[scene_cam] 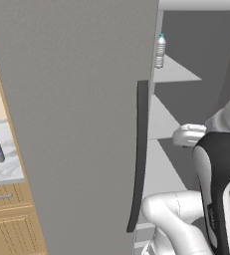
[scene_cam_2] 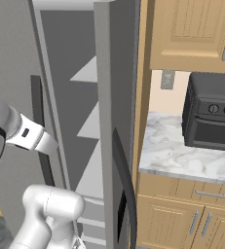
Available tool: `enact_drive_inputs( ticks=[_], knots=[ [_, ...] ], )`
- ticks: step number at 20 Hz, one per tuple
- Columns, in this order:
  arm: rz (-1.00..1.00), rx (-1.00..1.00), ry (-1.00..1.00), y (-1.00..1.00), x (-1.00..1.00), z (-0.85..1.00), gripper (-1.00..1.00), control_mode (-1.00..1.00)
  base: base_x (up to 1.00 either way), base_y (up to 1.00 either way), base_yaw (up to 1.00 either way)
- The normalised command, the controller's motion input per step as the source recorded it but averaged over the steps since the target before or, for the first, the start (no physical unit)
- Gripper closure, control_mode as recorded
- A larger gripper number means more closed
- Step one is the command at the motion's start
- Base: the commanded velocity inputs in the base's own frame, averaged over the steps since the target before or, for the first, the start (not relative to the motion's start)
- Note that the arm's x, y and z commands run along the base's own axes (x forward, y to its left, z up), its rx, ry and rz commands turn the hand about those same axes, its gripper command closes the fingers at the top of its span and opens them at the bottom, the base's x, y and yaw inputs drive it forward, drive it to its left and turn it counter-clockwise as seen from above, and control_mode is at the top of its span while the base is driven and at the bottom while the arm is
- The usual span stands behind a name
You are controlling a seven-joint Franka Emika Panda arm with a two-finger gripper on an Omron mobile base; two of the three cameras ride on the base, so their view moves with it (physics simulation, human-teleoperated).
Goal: Take the bottled waters from the counter and place them in the freezer to freeze. Close the freezer door after placing the bottles.
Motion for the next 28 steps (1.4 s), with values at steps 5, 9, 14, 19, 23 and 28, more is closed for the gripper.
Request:
enact_drive_inputs(
  ticks=[5, 9, 14, 19, 23, 28],
  knots=[
    [0.1, -0.02, 0.05, 0.02, 0.08, -0.08, -1.0, -1.0, 0.0, 0.0, 0.0],
    [0.01, 0.0, 0.0, 0.0, 0.0, 0.0, -1.0, -1.0, 0.0, 0.0, 0.0],
    [0.0, 0.0, 0.0, 0.0, 0.0, 0.0, -1.0, -1.0, 0.0, 0.0, 0.0],
    [0.0, 0.0, 0.0, 0.0, 0.0, 0.0, -1.0, -1.0, 0.0, 0.0, 0.0],
    [0.0, 0.0, 0.0, 0.0, 0.0, 0.0, -1.0, 1.0, -0.13, 0.0, 0.0],
    [0.0, 0.0, 0.0, 0.0, 0.0, 0.0, -1.0, 1.0, -0.29, 0.05, 0.0]
  ],
)
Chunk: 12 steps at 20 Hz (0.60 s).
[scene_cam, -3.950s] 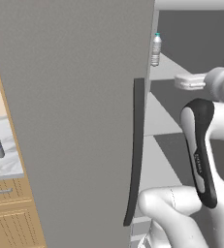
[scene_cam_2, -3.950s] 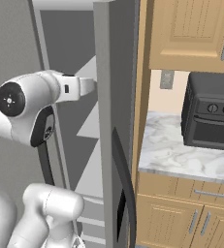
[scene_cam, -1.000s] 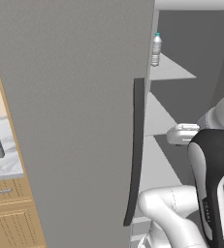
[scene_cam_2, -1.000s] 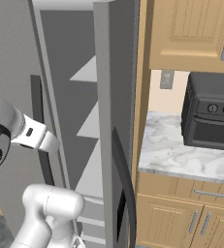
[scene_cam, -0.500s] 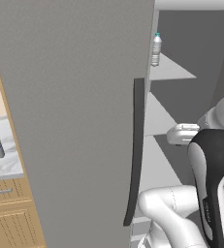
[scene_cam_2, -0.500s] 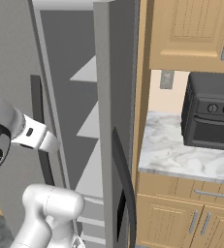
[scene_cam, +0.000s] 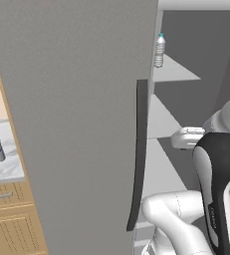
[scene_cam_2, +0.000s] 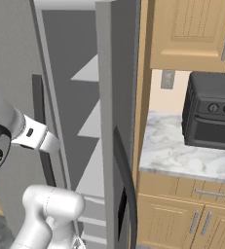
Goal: Take the bottled waters from the counter and place them in the freezer to freeze. Close the freezer door after placing the bottles.
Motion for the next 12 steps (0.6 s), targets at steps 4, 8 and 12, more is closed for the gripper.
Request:
enact_drive_inputs(
  ticks=[4, 8, 12],
  knots=[
    [0.0, 0.0, 0.0, 0.0, 0.0, 0.0, -1.0, 1.0, -0.35, 0.14, 0.0],
    [0.0, 0.0, 0.0, 0.0, 0.0, 0.0, -1.0, 1.0, -0.37, 0.21, 0.0],
    [0.0, 0.0, 0.0, 0.0, 0.0, 0.0, -1.0, 1.0, -0.15, 0.34, 0.01]
  ],
)
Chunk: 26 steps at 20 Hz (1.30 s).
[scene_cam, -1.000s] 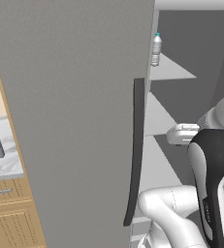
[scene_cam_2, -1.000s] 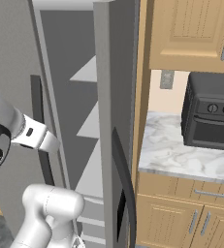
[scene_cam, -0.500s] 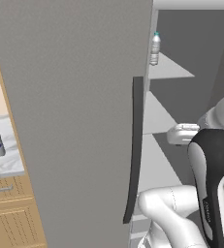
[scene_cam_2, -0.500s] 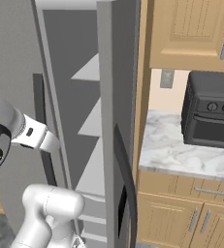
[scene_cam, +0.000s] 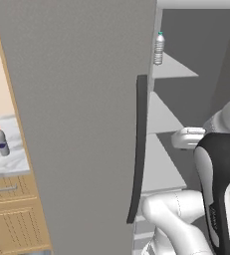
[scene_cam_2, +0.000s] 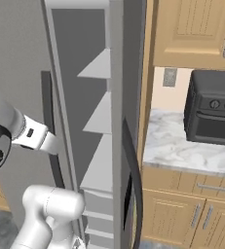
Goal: Take the bottled waters from the counter and place them in the freezer to freeze. Close the freezer door after placing the bottles.
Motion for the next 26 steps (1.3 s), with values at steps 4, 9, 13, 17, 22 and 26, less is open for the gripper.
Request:
enact_drive_inputs(
  ticks=[4, 9, 13, 17, 22, 26],
  knots=[
    [0.0, 0.0, 0.0, 0.0, 0.0, 0.0, -1.0, 1.0, -0.02, 0.69, 0.01],
    [0.0, 0.0, 0.0, 0.0, 0.0, 0.0, -1.0, 1.0, -0.03, 0.86, 0.02],
    [0.0, 0.0, 0.0, 0.0, 0.0, 0.0, -1.0, 1.0, -0.04, 0.86, 0.0],
    [0.0, 0.0, 0.0, 0.0, 0.0, 0.0, -1.0, 1.0, 0.0, 0.83, 0.0],
    [0.0, 0.0, 0.0, 0.0, 0.0, 0.0, -1.0, 1.0, 0.0, 0.79, 0.0],
    [0.0, 0.0, 0.0, 0.0, 0.0, 0.0, -1.0, 1.0, 0.0, 0.73, 0.0]
  ],
)
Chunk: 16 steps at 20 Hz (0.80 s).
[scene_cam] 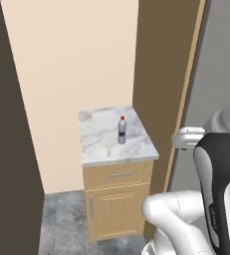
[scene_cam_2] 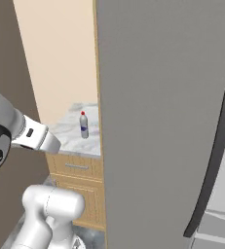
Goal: Take the bottled waters from the counter and place them in the freezer to freeze. Close the freezer door after placing the bottles.
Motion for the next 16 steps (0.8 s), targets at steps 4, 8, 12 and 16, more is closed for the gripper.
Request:
enact_drive_inputs(
  ticks=[4, 8, 12, 16],
  knots=[
    [0.0, 0.0, 0.0, 0.0, 0.0, 0.0, -1.0, 1.0, 0.02, 0.65, 0.0],
    [0.0, 0.0, 0.0, 0.0, 0.0, 0.0, -1.0, 1.0, 0.06, 0.57, 0.0],
    [0.0, 0.0, 0.0, 0.0, 0.0, 0.0, -1.0, 1.0, 0.13, 0.58, 0.0],
    [0.0, 0.0, 0.0, 0.0, 0.0, 0.0, -1.0, 1.0, 0.13, 0.37, -0.02]
  ],
)
